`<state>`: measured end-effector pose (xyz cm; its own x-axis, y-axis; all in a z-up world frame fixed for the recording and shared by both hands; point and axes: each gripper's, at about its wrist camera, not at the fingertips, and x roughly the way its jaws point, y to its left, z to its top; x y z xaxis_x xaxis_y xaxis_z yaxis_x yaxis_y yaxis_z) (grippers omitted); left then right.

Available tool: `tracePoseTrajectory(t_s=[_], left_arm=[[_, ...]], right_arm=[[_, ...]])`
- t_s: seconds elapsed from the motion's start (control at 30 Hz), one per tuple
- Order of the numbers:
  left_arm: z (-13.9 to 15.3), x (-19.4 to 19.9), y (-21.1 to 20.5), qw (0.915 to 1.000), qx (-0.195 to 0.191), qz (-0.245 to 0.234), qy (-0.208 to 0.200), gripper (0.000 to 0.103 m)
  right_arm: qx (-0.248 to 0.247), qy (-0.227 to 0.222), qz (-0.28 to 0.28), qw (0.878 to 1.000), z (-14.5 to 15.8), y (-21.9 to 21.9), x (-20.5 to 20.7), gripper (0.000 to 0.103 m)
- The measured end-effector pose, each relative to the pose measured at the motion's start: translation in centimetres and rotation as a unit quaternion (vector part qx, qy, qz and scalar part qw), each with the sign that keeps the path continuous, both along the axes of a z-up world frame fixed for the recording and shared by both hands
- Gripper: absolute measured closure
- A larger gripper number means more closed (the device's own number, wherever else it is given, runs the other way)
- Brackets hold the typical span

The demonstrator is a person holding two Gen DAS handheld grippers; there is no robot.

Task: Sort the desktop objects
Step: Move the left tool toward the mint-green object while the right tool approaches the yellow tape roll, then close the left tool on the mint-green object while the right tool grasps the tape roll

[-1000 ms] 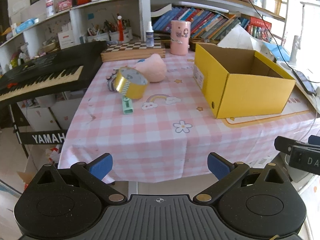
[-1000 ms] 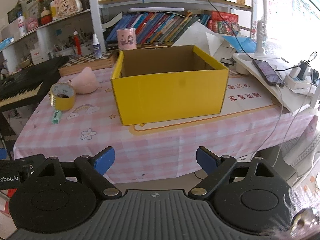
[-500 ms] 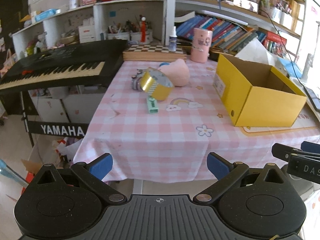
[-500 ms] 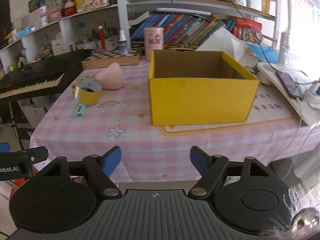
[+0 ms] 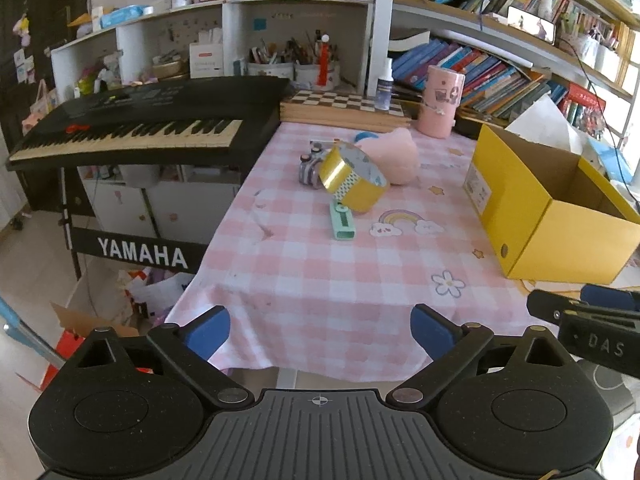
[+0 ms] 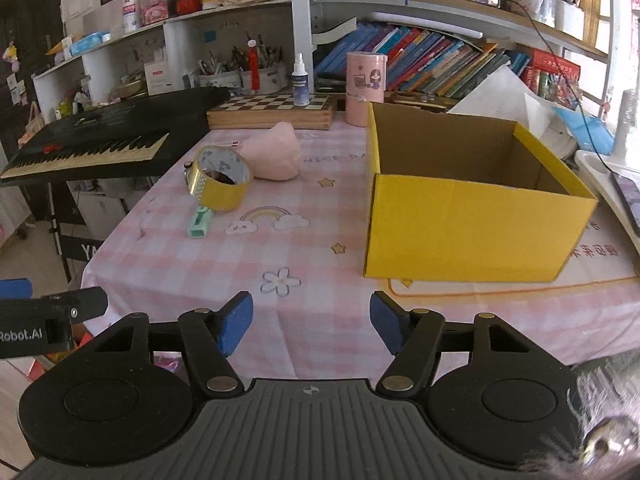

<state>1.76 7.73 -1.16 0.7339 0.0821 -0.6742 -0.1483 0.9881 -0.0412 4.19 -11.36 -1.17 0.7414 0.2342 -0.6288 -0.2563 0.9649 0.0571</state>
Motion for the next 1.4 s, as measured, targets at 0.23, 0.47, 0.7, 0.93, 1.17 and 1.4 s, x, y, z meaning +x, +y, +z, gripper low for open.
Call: tracePoseTrajectory(t_s=[0.23, 0.47, 0.7, 0.93, 1.17, 1.4], left_arm=[[-0.3, 3.2, 0.0, 1.0, 0.002, 0.001, 0.007, 0.005], [-0.9, 6.1, -0.1, 0.9997, -0.001, 0.006, 0.024, 0.005], [-1.7, 9.0, -0.9, 0.9993, -0.005, 0.0, 0.038, 0.005], [-2.3, 11.4, -1.2, 0.9996, -0.005, 0.0, 0.029, 0.006], [-4.4, 14.8, -0.9, 0.999, 0.013, 0.008, 0.042, 0.022], [-6.4, 18.4, -0.5, 0.9982, 0.011, 0.012, 0.058, 0.049]], right_arm=[[0.002, 0.0, 0.02, 1.0, 0.0, 1.2, 4.2, 0.043], [-0.008, 0.022, 0.011, 1.0, -0.8, 1.3, 9.0, 0.054], [-0.023, 0.013, -0.021, 0.999, -1.1, -0.1, 11.9, 0.07], [-0.019, 0.019, -0.008, 1.0, -1.2, -0.4, 14.3, 0.058], [0.0, 0.01, 0.055, 0.998, -0.7, 1.5, 15.9, 0.046], [0.02, 0.015, 0.099, 0.995, -0.7, 2.6, 17.6, 0.031]])
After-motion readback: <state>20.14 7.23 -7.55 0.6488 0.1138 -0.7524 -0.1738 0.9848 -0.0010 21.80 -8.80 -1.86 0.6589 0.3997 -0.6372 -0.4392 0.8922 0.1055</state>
